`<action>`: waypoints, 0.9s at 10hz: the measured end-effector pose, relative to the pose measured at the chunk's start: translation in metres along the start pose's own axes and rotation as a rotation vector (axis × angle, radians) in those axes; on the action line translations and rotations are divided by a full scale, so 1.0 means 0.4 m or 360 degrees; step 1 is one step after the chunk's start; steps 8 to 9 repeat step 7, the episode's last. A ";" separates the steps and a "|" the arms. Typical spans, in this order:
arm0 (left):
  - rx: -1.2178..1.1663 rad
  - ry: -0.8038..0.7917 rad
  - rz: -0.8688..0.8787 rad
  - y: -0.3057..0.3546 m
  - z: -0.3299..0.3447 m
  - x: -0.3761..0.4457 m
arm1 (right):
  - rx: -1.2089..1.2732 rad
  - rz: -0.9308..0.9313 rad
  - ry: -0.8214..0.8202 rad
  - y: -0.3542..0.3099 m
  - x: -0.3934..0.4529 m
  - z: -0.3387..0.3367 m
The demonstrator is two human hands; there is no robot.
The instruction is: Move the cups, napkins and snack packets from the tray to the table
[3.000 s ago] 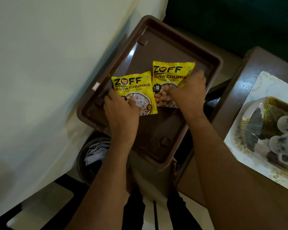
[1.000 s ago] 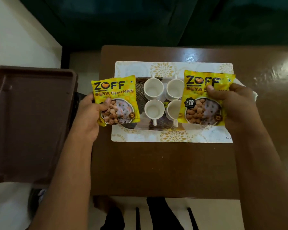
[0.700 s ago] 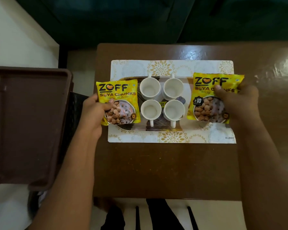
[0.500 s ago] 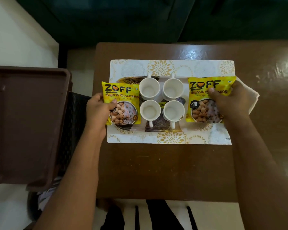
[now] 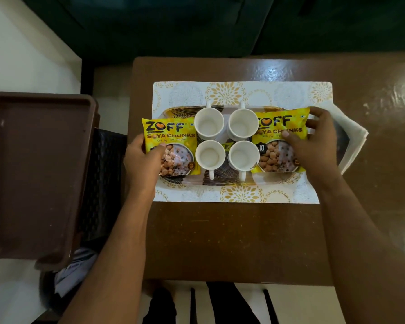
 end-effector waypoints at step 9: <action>0.0367 0.0132 0.0207 0.003 0.010 -0.004 | -0.0848 -0.0727 0.0272 0.019 -0.069 0.042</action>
Point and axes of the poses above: each hand's wrist, its own x-axis towards the middle knuckle, its own z-axis out of the palm, y = z × x, the point moved 3 cm from there along x, towards the middle knuckle, and after that the axes turned 14 degrees about y, right-handed, at the moved point
